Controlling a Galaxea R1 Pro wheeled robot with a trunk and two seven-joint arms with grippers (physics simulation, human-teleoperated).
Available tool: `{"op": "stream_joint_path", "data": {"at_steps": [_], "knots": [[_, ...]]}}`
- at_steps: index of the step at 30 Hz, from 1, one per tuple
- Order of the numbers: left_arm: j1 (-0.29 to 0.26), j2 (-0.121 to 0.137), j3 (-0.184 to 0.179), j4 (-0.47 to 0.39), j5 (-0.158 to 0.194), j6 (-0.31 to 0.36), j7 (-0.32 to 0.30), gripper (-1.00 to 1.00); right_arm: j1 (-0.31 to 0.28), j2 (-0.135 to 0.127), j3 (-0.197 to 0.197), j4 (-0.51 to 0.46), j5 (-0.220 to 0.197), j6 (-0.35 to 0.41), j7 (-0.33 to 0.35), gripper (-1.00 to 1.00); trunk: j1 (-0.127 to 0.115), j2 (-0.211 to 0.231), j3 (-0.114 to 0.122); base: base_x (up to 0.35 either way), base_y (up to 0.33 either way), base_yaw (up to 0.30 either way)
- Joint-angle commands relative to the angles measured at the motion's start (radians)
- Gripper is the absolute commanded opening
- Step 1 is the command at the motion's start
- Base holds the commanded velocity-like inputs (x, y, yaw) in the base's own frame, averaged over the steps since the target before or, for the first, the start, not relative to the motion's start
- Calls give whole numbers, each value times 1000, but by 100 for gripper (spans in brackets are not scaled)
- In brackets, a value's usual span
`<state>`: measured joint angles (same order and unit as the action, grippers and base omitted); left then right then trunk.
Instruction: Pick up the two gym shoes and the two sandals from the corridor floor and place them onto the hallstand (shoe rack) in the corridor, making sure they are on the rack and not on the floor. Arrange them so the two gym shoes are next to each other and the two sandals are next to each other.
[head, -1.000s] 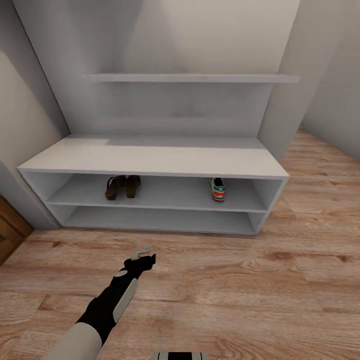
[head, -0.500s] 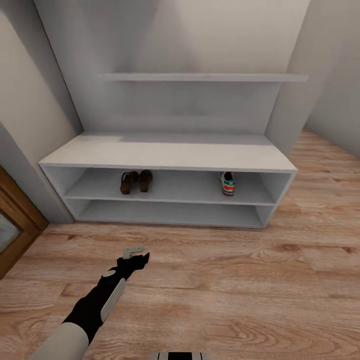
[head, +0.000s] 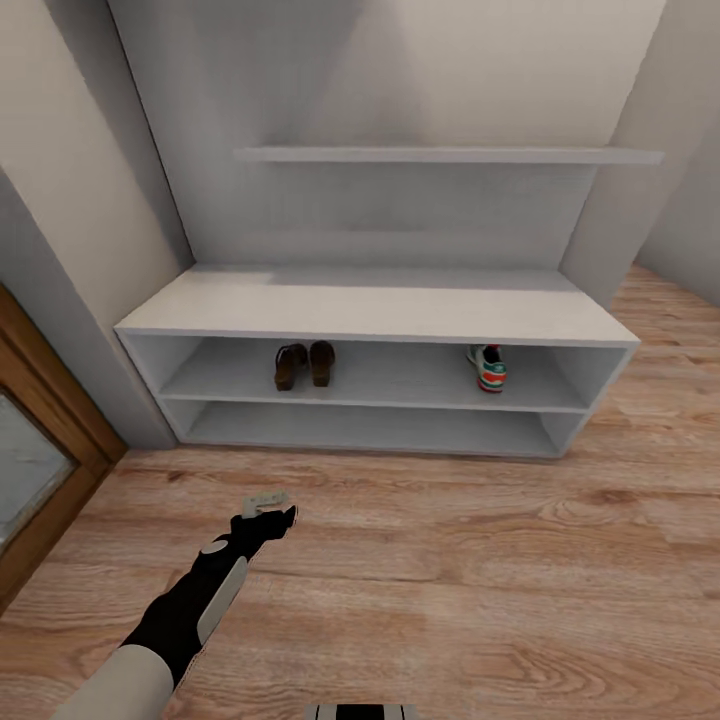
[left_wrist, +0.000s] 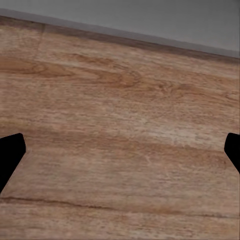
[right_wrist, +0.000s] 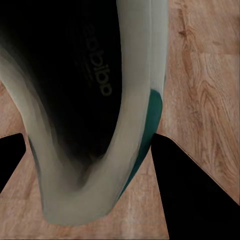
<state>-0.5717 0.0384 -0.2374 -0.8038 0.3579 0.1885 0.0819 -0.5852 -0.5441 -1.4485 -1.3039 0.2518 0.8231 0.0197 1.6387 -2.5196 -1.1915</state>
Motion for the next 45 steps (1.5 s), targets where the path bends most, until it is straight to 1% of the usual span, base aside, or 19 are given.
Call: {"op": "stream_joint_path", "data": {"at_steps": [1,8,10,12,13,14,16,17,19,21,22,23,24,25,26,27,31,37,45], "knots": [[0,2,-7,-2,10,3,9,100,-1,0,0,-2,3,5,0,-100,0,0,-1,56,345,0],[-1,2,-9,-2,9,0,-1,100,-1,4,0,16,3,5,0,-100,0,0,-1,16,288,0],[-1,7,-9,-2,6,-5,-29,100,-1,20,1,44,3,5,0,-100,0,0,-1,3,83,0],[-1,24,-9,-1,6,-30,-74,100,-1,40,7,89,6,5,0,-100,0,0,-1,1,34,0],[0,39,-9,1,8,-54,-97,100,-2,51,26,122,12,5,0,-100,0,0,-1,1,17,0],[0,52,-9,9,9,-84,-113,100,-1,63,66,162,22,4,0,-100,0,0,-1,0,11,0],[1,69,-9,62,9,-164,-135,100,-1,117,247,272,45,4,0,-100,0,0,-1,0,5,0],[1,73,-8,95,8,-200,-141,100,-1,157,365,327,52,4,-1,-100,0,0,-1,0,2,0],[1,78,-7,122,8,-228,-146,100,-1,221,511,383,55,4,-4,-100,0,0,-1,0,1,0],[1,81,-8,136,7,-243,-149,100,-1,344,692,424,57,4,-9,-100,0,0,-1,0,0,0],[1,81,-8,137,7,-245,-149,100,-1,386,745,429,58,4,-11,-100,0,0,-1,0,0,0],[1,81,-9,138,7,-246,-149,100,-1,406,770,431,58,4,-12,-100,0,0,-1,0,0,0],[1,81,-9,139,7,-247,-149,100,-1,443,820,434,58,4,-13,-100,0,0,-1,0,0,0],[1,81,-9,139,7,-247,-150,100,-1,489,895,436,58,4,-15,-100,0,0,-1,0,0,0],[1,81,-9,140,7,-248,-154,100,-1,510,945,437,58,4,-15,-100,0,0,-1,0,0,0],[0,82,-8,141,8,-248,-214,100,-1,542,1068,437,57,8,-15,-100,0,0,-1,0,0,0],[1,91,-7,153,9,-248,-339,100,-1,554,1146,435,51,11,-12,-100,0,0,-1,0,0,0],[1,96,-7,229,5,-250,-357,100,-1,578,1155,436,50,12,-13,-100,0,0,-1,0,0,0],[1,102,-8,248,4,-287,-362,100,-11,589,1155,438,49,13,-14,-100,0,0,-1,0,0,0]]}}
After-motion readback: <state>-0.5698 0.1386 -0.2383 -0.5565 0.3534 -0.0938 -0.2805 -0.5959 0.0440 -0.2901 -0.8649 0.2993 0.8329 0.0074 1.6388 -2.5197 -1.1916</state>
